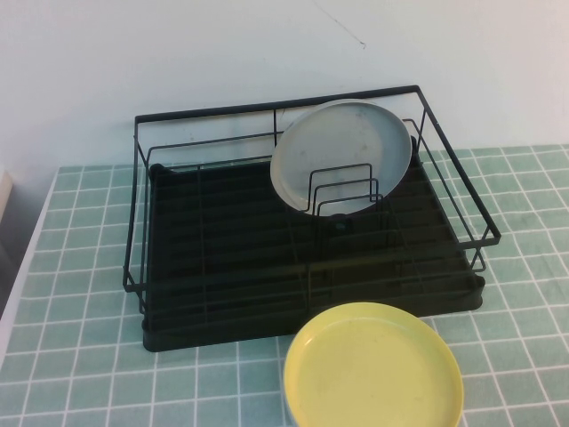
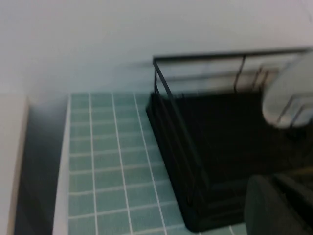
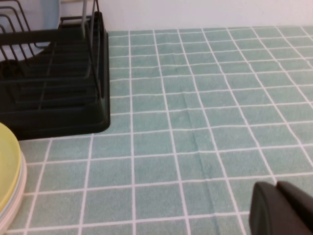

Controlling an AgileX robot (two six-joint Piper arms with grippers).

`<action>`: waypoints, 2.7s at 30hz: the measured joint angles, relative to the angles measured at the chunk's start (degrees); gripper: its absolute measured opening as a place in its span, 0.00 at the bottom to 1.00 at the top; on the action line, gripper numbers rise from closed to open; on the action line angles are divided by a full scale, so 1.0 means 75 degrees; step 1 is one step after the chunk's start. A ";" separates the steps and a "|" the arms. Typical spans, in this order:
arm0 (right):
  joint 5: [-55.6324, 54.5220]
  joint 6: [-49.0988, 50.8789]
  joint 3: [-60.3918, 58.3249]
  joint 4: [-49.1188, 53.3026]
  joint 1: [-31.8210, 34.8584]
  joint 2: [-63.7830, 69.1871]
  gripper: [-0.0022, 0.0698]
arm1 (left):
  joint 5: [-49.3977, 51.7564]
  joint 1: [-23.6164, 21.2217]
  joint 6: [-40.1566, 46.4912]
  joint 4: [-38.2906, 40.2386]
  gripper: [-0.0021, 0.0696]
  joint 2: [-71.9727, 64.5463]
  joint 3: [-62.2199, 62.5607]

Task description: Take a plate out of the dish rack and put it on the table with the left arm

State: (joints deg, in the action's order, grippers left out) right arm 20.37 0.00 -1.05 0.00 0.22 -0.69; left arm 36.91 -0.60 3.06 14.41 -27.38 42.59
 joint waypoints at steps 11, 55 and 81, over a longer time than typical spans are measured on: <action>0.0000 0.0000 0.0000 0.0000 0.0000 0.0000 0.03 | -0.0393 0.0000 0.3080 0.3241 0.02 -0.3034 0.0781; 0.0000 0.0000 0.0000 0.0000 0.0000 0.0000 0.03 | -0.3080 0.3027 0.8879 0.5404 0.71 -1.0350 0.5882; 0.0000 0.0000 0.0000 0.0000 0.0000 0.0000 0.03 | -0.3746 0.3028 0.9157 0.7753 0.10 -1.1771 0.5926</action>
State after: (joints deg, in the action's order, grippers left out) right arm 20.37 0.00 -1.05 0.00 0.22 -0.69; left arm 8.82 22.11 71.74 72.56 -115.67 87.03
